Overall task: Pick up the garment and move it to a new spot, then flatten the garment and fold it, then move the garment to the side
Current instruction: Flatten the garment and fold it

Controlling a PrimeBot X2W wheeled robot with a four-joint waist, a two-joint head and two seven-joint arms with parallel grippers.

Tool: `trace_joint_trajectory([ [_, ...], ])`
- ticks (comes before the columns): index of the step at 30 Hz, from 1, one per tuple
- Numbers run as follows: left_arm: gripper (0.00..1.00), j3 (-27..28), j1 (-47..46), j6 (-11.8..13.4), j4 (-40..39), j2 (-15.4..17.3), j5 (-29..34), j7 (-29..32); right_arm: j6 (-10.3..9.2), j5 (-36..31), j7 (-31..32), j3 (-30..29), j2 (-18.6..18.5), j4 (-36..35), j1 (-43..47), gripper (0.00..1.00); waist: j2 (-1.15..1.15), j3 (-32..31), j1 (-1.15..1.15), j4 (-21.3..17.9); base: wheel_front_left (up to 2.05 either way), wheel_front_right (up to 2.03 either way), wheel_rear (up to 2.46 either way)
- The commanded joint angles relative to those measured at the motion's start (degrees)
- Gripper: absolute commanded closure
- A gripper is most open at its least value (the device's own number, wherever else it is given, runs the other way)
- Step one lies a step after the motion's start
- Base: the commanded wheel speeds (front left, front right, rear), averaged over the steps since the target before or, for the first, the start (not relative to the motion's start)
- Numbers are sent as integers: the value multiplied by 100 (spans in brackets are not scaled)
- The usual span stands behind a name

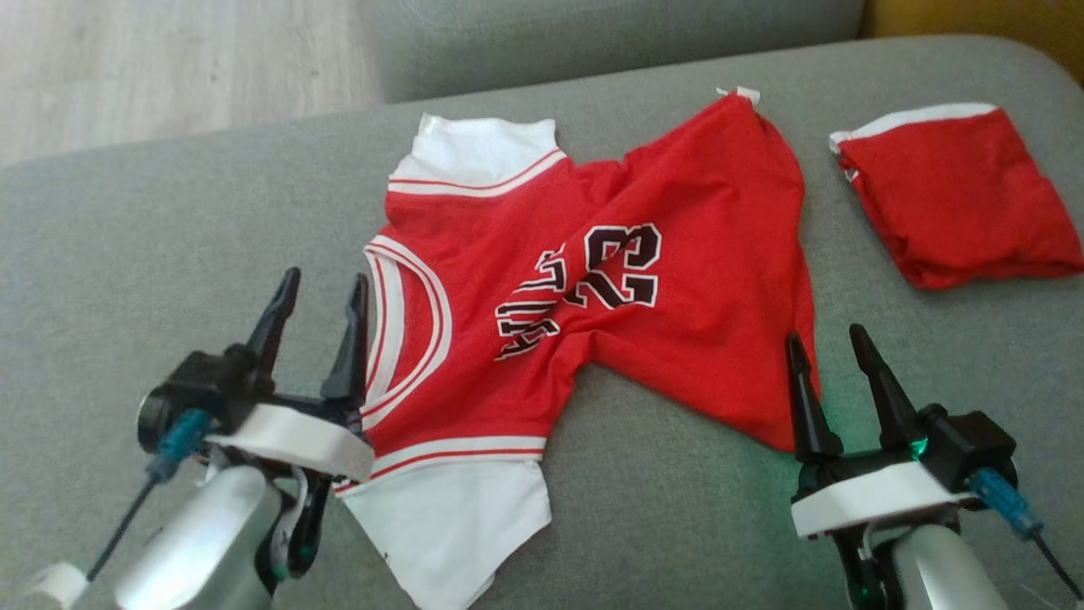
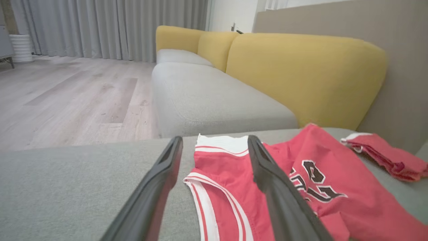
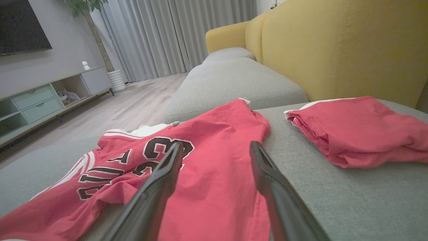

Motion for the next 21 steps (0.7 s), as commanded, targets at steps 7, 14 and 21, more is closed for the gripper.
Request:
trace_joint_trajectory([
  [7, 0, -32, -1011, -357, 958, -122, 507, 334, -4, -57, -62, 215, -21, -303, -385, 0, 0, 580, 0, -262, 0, 0, 0],
  [14, 0, -194, -1982, -791, 2096, -156, 481, 1147, -4, 18, -62, 327, -21, -332, -531, 0, 0, 1007, 0, -586, 0, 0, 0],
  [21, 0, -302, -2744, -1302, 3146, 12, 455, 1816, -4, 132, -62, 460, -21, -383, -709, 0, 0, 1394, 0, -954, 0, 0, 0],
])
